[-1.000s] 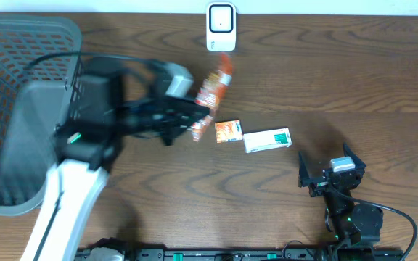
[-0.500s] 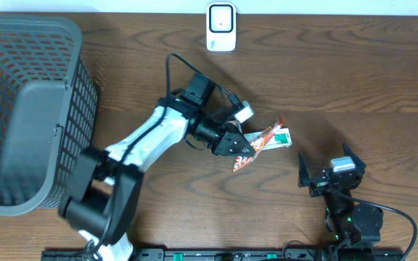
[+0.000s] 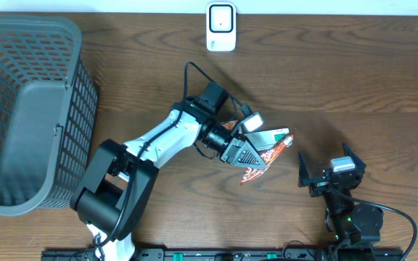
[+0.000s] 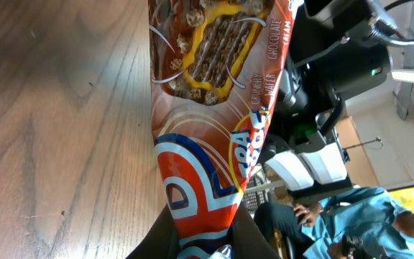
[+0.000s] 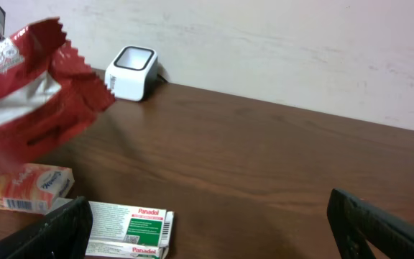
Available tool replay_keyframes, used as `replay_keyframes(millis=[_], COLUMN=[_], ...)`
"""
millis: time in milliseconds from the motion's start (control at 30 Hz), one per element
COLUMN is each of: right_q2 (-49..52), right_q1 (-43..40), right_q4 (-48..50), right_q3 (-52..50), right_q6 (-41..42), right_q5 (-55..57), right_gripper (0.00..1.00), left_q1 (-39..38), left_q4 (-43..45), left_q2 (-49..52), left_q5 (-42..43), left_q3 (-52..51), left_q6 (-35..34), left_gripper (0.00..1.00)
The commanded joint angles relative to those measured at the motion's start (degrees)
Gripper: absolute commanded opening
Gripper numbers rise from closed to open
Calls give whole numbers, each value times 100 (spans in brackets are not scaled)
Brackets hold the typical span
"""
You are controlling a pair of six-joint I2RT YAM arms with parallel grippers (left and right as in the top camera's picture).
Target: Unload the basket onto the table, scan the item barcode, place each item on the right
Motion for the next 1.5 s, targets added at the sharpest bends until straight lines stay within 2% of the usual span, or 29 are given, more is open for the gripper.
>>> replay_keyframes(millis=[0,233,433,467,500,533,600,667,800,967,1033,1200,1333,1467], right_q2=[-11,-11,-11,-11,-11,-11,-11,-11,-11,-11,-11,-11,-11,-11], right_q1=[39,39,39,39,39,39,39,39,39,39,39,39,39,39], right_q4=[-24,-24,-24,-22,-22,-24,-24,-24,-24,-24,-24,-24,-24,-24], right_q3=[-7,-7,-7,-7,-7,-7,-7,-7,-7,-7,-7,-7,-7,-7], right_q6=[61,61,61,61,61,61,61,61,61,61,61,61,61,61], right_q5=[24,24,24,24,24,24,24,24,24,24,24,24,24,24], right_gripper=[99,99,99,99,99,99,99,99,99,99,99,99,99,99], left_q1=[-68,-74,-116,-116,-116,-116,-92,-44,13,-223,-306,-286,-151,120], left_q4=[33,81,350,382,396,398,402,398,393,396,374,197,280,896], left_q2=[188,490,1034,1130,1209,1283,1373,1362,1150,363,-103,-1495,-2765,-3687], left_q5=[-210,-789,-424,-348,-319,-306,-308,-367,-1309,-1980,-2782,-6043,-8415,-10008], left_q3=[-7,-7,-7,-7,-7,-7,-4,17,175,238,238,238,238,238], left_q6=[-11,-7,-11,-13,-15,-22,-269,-507,-1283,-1390,-1526,-2079,-2070,-1784], left_gripper=[8,8,8,11,27,50,84,85,86,86,86,86,86,86])
